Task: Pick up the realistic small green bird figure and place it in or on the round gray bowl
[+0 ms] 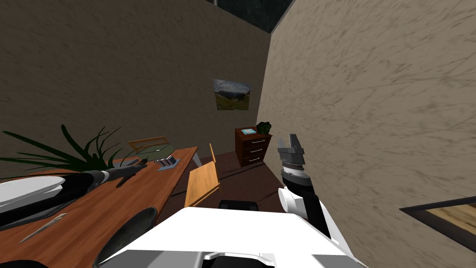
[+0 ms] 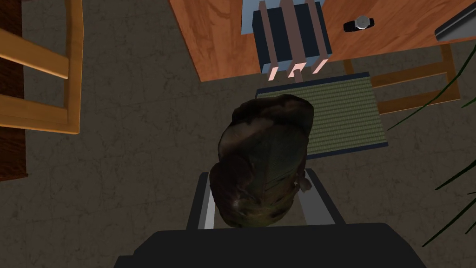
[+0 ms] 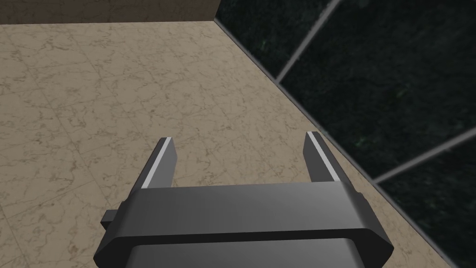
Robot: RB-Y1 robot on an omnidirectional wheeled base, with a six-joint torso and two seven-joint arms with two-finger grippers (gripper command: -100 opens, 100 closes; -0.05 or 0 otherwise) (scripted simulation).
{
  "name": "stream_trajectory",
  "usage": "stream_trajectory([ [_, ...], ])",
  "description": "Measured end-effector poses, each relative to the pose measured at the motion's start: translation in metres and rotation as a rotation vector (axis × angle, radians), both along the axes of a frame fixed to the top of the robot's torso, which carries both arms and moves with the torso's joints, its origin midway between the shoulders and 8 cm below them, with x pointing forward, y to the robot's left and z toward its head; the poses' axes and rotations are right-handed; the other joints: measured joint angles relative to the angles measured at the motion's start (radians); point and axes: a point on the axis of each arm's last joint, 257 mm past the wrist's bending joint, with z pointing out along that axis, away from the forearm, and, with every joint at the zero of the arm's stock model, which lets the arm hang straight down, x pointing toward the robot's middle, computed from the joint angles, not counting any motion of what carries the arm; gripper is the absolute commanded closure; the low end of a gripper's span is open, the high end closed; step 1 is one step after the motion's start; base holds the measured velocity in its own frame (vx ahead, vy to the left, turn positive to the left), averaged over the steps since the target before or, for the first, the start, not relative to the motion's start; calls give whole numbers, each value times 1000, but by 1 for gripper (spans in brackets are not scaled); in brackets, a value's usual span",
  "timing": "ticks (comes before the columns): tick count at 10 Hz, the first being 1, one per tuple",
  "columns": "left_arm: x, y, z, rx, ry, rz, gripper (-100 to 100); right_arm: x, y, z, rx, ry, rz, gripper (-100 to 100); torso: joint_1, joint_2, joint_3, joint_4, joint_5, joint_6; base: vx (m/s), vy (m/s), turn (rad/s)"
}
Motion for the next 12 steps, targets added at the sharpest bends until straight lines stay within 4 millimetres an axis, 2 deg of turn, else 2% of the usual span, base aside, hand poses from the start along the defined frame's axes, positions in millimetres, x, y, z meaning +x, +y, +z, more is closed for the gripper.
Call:
stream_trajectory([
  [3, 20, -22, 13, -26, -8, -49, 100, 0, 0, 0, 0, 0, 0, 0, 1, 1, 0, 0, 1, 0, -12, -47, 72],
  [5, 20, -36, 7, -63, 20, -78, 100, 0, 0, 0, 0, 0, 0, 0, 6, -2, -1, -1, 2, -1, 28, 13, 73],
  [10, -3, -73, -42, -179, 153, -134, 100, 0, 0, 0, 0, 0, 0, 0, 11, -3, -2, -1, 5, -2, 38, 35, 57],
  [12, -20, -83, -56, -218, 193, -144, 100, 0, 0, 0, 0, 0, 0, 0, 13, -3, -2, -1, 5, -3, 49, 61, 78],
])
